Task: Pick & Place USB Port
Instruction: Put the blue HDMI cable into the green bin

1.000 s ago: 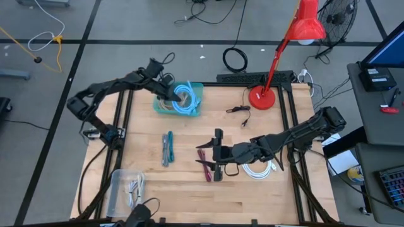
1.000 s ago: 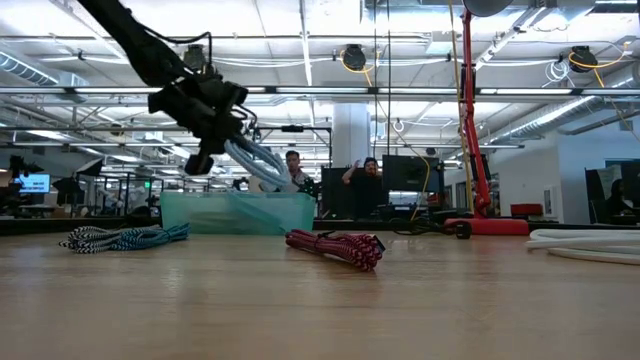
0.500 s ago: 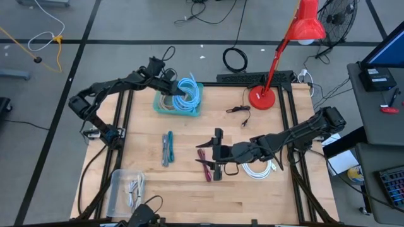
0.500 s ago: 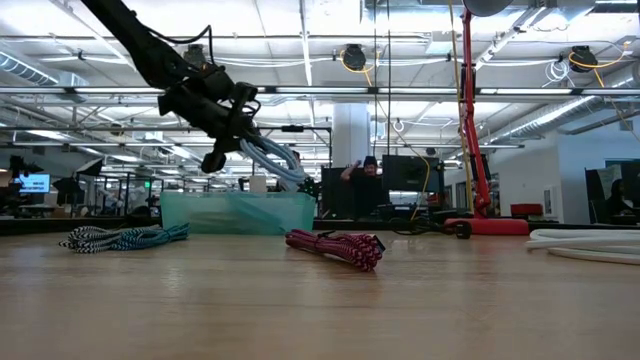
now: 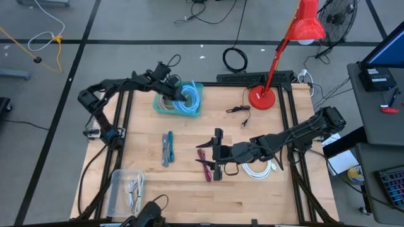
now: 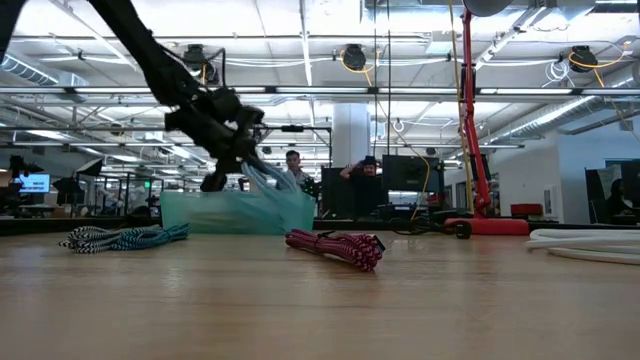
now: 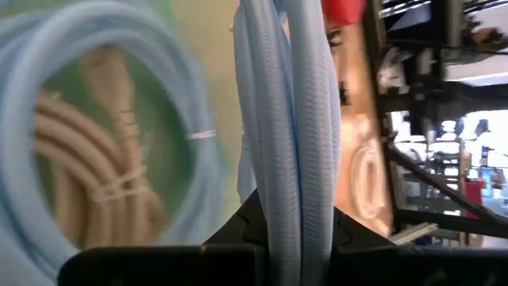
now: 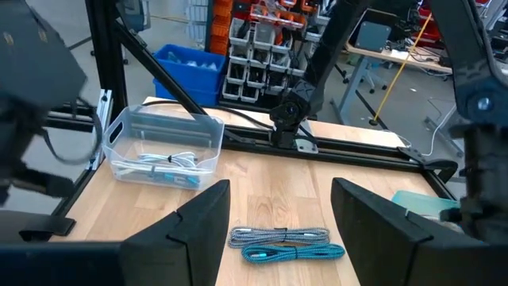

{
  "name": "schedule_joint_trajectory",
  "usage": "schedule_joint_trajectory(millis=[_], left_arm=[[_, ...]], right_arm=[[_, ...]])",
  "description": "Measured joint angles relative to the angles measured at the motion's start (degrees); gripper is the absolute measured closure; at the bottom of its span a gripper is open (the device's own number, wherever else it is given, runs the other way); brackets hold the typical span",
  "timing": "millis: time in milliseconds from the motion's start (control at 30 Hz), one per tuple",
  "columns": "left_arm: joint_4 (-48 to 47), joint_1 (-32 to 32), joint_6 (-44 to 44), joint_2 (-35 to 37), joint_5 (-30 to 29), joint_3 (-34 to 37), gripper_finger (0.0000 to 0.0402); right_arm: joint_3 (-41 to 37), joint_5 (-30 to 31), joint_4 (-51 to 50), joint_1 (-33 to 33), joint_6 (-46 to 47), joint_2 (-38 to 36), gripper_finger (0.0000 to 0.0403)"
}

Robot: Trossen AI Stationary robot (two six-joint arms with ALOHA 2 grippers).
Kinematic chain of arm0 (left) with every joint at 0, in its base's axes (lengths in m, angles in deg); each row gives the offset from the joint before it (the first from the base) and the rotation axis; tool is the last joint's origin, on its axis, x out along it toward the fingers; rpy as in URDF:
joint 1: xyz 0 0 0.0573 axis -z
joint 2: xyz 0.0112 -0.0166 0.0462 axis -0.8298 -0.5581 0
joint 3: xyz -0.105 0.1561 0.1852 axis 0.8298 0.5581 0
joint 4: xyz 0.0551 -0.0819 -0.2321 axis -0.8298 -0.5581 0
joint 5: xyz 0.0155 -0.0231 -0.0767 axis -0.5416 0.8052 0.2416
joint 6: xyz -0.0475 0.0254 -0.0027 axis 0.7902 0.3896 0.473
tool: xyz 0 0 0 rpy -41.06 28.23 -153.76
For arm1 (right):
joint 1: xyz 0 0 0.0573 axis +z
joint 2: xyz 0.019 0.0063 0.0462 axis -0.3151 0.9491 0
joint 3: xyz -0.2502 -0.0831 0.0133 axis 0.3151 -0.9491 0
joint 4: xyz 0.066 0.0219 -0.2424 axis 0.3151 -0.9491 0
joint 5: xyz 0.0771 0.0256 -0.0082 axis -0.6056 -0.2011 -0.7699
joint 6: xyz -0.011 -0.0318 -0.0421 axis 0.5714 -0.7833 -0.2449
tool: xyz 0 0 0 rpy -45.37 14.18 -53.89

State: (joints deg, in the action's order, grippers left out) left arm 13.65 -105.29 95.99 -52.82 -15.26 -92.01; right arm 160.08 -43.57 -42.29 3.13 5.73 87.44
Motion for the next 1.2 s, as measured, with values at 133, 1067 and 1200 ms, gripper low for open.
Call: schedule_joint_trajectory(millis=[133,1067,1200], left_arm=[[2.0,0.1,0.1,-3.8,0.8,0.0,0.0374],[-0.6,-1.1,-0.4,-0.9,-5.5,0.0,0.0226],[-4.2,-2.3,-0.8,3.2,-8.1,0.0,0.0225]], right_arm=[[0.0,0.0,0.0,0.0,0.0,0.0,0.0193],[0.0,-0.1,-0.5,0.0,-0.4,0.0,0.0193],[0.0,-0.1,-0.5,0.0,-0.4,0.0,0.0193]])
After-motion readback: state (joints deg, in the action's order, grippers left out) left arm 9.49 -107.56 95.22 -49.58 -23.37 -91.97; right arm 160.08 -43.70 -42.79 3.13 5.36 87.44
